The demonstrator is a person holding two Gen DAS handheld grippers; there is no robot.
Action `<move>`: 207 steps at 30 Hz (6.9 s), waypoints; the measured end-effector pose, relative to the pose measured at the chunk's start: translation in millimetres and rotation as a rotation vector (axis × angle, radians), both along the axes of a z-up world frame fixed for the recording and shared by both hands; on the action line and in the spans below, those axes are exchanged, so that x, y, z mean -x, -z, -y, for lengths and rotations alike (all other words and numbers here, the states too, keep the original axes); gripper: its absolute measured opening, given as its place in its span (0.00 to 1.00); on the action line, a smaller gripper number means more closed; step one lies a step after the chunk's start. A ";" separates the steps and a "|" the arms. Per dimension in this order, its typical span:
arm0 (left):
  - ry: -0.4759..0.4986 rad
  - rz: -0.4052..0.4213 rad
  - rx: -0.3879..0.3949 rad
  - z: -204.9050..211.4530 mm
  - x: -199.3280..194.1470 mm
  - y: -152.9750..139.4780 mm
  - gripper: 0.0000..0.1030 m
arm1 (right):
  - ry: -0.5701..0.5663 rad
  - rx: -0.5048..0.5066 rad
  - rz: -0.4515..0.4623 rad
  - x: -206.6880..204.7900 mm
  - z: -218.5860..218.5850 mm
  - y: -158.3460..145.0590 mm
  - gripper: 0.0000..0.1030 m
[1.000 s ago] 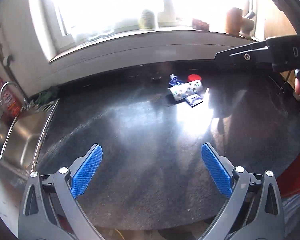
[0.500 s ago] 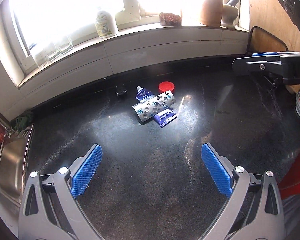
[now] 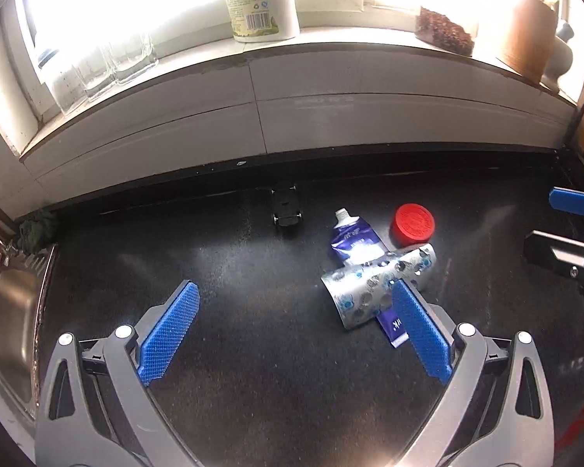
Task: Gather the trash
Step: 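Grasp the black toy car with the left gripper while the right grasps the red lid, then carry the black toy car and red lid over the bin and open, then move both open grippers back over the counter toward the tube and blister pack, then grasp the silver blister pack with the left gripper while the right grasps the blue toothpaste tube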
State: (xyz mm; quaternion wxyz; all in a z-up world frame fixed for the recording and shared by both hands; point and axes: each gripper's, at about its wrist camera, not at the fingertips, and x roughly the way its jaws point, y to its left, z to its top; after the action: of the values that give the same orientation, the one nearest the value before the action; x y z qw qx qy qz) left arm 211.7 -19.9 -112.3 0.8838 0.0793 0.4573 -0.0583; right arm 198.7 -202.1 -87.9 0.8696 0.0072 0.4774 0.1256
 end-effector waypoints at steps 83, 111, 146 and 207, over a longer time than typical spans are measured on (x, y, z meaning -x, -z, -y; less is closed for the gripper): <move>-0.663 0.007 -0.005 -223.6 352.3 -21.8 0.33 | -0.872 -0.062 0.016 242.7 -333.3 -30.0 0.48; -0.943 -0.089 0.251 -385.1 490.7 156.5 0.33 | -1.197 0.115 -0.289 353.3 -559.2 139.4 0.48; -0.101 0.122 0.022 -143.1 271.9 -19.8 0.93 | -0.354 -0.021 0.072 161.8 -208.4 -58.4 0.89; 0.832 -0.087 0.020 21.6 -15.9 81.1 0.47 | -0.257 0.082 -0.155 19.8 -55.4 109.5 0.90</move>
State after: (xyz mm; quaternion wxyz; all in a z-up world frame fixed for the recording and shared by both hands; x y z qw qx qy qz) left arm 227.6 -41.5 -193.4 0.7657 0.2460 0.4224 -0.4181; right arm 178.9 -146.8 -197.4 0.8064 -0.0800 0.5449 0.2154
